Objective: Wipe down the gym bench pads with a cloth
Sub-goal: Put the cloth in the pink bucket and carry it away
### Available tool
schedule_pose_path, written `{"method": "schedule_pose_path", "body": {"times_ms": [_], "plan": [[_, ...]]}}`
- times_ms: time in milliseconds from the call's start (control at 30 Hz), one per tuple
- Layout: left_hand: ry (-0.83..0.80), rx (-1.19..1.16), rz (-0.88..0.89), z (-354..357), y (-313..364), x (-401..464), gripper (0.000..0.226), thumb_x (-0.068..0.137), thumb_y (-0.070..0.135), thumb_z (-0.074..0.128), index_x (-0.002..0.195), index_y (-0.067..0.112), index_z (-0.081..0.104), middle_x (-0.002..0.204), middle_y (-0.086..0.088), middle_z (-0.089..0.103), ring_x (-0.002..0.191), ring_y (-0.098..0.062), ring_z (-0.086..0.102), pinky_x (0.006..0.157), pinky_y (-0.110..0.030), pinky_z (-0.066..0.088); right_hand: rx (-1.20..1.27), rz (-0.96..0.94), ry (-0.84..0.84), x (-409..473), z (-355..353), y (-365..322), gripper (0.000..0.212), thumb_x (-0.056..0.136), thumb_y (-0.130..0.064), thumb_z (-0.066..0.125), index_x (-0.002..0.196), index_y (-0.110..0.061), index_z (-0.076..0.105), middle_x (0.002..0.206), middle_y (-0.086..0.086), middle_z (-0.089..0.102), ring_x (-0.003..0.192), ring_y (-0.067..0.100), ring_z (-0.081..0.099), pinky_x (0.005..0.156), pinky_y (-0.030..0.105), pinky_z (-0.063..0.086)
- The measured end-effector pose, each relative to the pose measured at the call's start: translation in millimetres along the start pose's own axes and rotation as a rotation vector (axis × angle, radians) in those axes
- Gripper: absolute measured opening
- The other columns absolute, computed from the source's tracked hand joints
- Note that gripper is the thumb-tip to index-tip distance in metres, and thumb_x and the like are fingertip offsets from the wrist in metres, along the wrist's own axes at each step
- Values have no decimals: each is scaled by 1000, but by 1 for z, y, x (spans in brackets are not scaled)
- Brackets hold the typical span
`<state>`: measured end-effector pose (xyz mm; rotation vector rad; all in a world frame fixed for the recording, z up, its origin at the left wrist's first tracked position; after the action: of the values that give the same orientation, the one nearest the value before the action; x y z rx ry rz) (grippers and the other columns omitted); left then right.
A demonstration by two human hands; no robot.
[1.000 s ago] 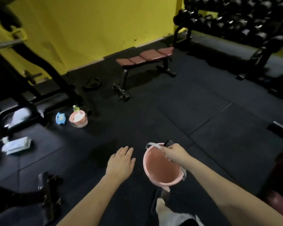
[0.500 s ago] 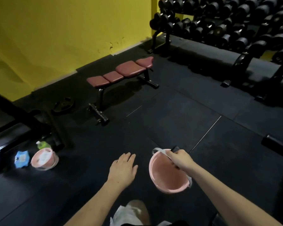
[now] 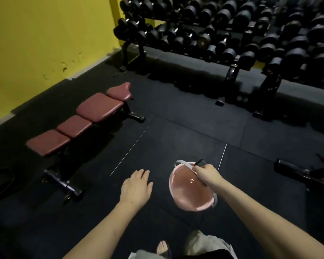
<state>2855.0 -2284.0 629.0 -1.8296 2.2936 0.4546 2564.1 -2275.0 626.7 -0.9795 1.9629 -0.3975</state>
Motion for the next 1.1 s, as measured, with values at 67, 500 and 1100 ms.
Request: {"method": "schedule_pose_path", "body": {"times_ms": [67, 500, 1100], "plan": [[18, 8, 5, -23, -2, 61, 60, 107, 50, 29, 162, 25, 23, 169, 0, 25, 156, -20, 20, 119, -40, 33, 31, 18, 27, 47, -14, -32, 42, 64, -54, 51, 79, -18, 68, 63, -2, 71, 65, 24, 68, 75, 45, 62], [43, 16, -90, -142, -36, 442, 60, 107, 50, 29, 161, 24, 24, 168, 0, 26, 155, -21, 23, 119, -41, 34, 93, -23, -38, 377, -87, -265, 47, 67, -50, 48, 88, -11, 63, 60, 4, 70, 51, 22, 58, 64, 39, 50], [45, -93, -128, -316, -140, 978, 62, 107, 49, 30, 163, 24, 21, 170, -1, 19, 157, -20, 15, 123, -41, 27, -65, -90, -26, 833, -145, -649, 64, 62, -64, 34, 100, -26, 68, 80, 1, 74, 74, 22, 70, 65, 30, 52]]}}
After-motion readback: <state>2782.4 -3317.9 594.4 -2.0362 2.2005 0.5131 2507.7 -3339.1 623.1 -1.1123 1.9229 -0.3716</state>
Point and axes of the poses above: each hand's wrist, its own x-axis towards the middle knuckle, its own z-axis out of the palm, y = z × x, the point moved 7 cm from there along x, towards the middle knuckle
